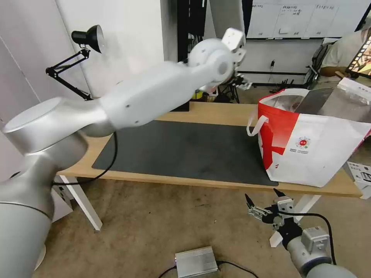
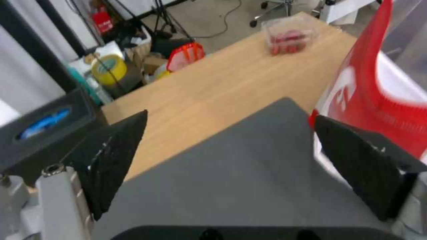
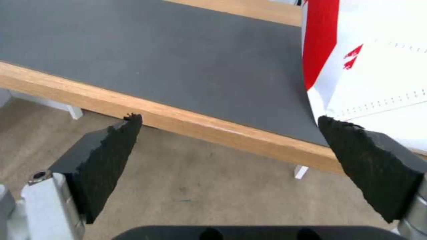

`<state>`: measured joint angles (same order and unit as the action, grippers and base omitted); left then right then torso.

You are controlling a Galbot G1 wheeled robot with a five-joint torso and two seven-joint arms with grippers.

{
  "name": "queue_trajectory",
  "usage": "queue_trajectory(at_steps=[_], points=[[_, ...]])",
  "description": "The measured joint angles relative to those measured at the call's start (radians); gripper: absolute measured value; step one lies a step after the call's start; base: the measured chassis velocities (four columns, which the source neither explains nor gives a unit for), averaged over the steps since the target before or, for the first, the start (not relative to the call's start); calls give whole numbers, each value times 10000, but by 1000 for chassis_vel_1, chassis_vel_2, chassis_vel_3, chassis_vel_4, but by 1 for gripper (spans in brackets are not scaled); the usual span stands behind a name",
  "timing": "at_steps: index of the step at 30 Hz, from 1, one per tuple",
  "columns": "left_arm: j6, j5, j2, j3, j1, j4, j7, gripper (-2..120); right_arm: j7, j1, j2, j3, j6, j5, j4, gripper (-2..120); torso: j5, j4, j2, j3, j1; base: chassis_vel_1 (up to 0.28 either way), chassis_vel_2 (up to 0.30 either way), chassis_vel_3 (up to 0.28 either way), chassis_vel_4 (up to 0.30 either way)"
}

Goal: Pick up the trash from the table and place it into the takeout bag.

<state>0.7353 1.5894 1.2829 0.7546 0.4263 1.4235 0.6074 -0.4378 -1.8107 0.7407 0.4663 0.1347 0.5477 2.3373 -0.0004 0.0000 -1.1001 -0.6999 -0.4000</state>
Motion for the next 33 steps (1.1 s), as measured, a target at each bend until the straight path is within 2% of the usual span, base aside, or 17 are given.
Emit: queue_trajectory(at_steps=[3, 4, 7, 8, 10, 11, 12, 13, 15, 19, 23, 24, 26, 27, 29, 30, 33], points=[[0, 47, -170, -67, -173, 232, 106, 100, 0, -1, 0, 0, 0, 0, 0, 100, 2, 0, 0, -1, 0, 0, 0, 0, 0], [-1, 118, -524, -219, -516, 707, 319, 100, 0, -1, 0, 0, 0, 0, 0, 100, 2, -2, 0, 0, -1, 0, 0, 0, 0], [-1, 141, -790, -348, -785, 1087, 469, 100, 0, -1, 0, 0, 0, 0, 0, 100, 2, -1, 0, 0, 0, 0, 0, 0, 0], [-1, 148, -1120, -548, -1104, 1519, 606, 100, 0, -1, 0, 0, 0, 0, 0, 100, 2, -1, 0, -1, 0, 0, 0, 0, 0], [-1, 148, -1120, -548, -1104, 1519, 606, 100, 0, -1, 0, 0, 0, 0, 0, 100, 2, -1, 0, -1, 0, 0, 0, 0, 0], [-1, 148, -1461, -770, -1436, 1976, 704, 100, 0, 0, 0, 0, 0, 0, 0, 100, 2, 0, 0, 0, 0, 0, 0, 0, 0], [-1, 148, -1461, -770, -1436, 1976, 704, 100, 0, 0, 0, 0, 0, 0, 0, 100, 2, 0, 0, 0, 0, 0, 0, 0, 0], [-1, 147, -1893, -963, -1746, 2426, 773, 100, 0, -1, 0, 0, 0, 0, 0, 100, 2, -3, 0, 0, 0, 0, 0, 0, 0], [-17, 143, -2117, -1055, -1890, 2634, 800, 100, 0, -1, 0, 0, 0, 0, 0, 100, 2, -2, 0, 0, 0, 0, 0, 0, 0], [-78, 67, -3262, -1790, -2861, 3633, 875, 100, 0, -1, 0, 0, 0, 1, 0, 100, 1, 1, 0, 0, 0, 0, 0, 0, 0], [-84, -113, -3941, -2430, -3721, 4260, 877, 100, -1, 0, 0, 0, 0, 1, 0, 100, 1, 0, 0, 0, 0, 0, 0, 0, 0], [-84, -113, -3941, -2430, -3721, 4260, 877, 100, -1, 0, 0, 0, 0, 1, 0, 100, 1, 0, 0, 0, 0, 0, 0, 0, 0], [-89, -284, -4430, -3092, -4586, 4764, 862, 100, 0, 0, -1, -1, 0, 1, 0, 100, 0, 0, 0, 0, 0, 0, 0, 0, 0], [-89, -284, -4430, -3092, -4586, 4764, 862, 100, 0, 0, -1, -1, 0, 1, 0, 100, 0, 0, 0, 0, 0, 0, 0, 0, 0], [-139, -668, -5310, -4363, -6127, 5592, 627, 100, -1, -1, -1, 0, 0, 1, 0, 100, 0, 1, 0, 0, 0, 0, 0, 0, 0], [-139, -668, -5310, -4363, -6127, 5592, 627, 100, -1, -1, -1, 0, 0, 1, 0, 100, 0, 1, 0, 0, 0, 0, 0, 0, 0], [-559, -1598, -6391, -6582, -8554, 6731, -120, 100, -2, -1, -1, 0, 0, 1, 0, 100, 1, 1, 0, 1, 1, 0, 0, 0, 0]])
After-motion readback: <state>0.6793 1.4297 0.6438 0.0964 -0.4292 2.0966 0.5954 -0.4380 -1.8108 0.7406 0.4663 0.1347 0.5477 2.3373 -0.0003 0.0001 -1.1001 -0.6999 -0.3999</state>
